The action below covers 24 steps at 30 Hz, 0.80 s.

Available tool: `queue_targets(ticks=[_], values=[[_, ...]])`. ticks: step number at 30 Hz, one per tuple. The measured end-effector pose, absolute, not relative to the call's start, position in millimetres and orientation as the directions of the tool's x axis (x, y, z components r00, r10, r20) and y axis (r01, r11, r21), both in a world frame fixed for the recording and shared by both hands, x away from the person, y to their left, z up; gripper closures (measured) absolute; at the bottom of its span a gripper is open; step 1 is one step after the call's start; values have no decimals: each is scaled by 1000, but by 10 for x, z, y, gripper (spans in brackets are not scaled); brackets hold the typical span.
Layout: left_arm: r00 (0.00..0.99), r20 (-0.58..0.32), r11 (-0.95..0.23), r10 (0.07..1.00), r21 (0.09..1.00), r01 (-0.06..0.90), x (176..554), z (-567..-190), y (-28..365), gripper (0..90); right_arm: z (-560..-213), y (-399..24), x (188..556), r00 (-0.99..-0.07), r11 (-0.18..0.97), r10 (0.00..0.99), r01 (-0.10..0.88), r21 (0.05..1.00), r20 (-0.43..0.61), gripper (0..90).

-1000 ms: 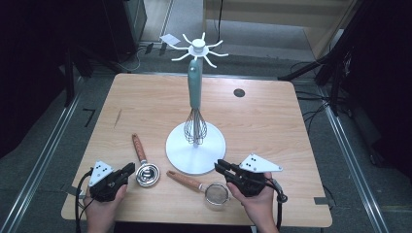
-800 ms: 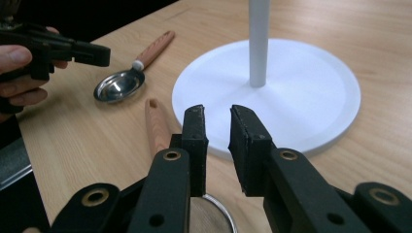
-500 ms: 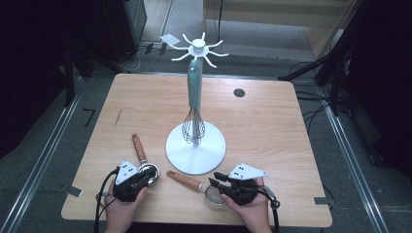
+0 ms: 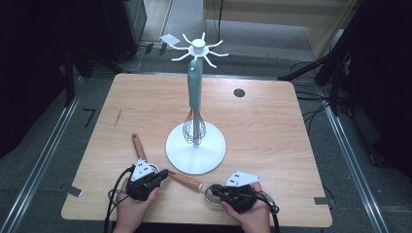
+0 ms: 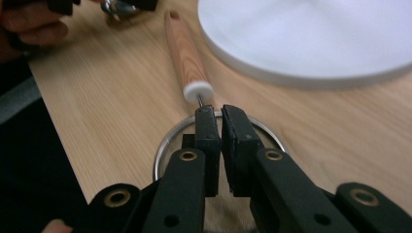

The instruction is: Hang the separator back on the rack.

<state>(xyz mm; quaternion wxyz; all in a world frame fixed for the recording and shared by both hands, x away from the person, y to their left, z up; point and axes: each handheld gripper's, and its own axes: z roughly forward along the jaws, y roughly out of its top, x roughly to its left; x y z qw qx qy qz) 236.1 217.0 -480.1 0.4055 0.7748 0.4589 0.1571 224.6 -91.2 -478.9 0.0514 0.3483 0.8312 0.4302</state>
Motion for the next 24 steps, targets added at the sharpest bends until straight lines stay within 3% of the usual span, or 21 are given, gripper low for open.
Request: queue_targets(ticks=[13, 24], values=[[539, -126, -270, 833, 759, 593, 2383, -4828, 2153, 900, -4822, -1163, 2288, -730, 459, 661, 576, 677, 174, 861], [531, -127, -269, 838, 751, 603, 2394, -4849, 2139, 900, -4809, -1321, 2375, -695, 439, 707, 579, 687, 133, 807]])
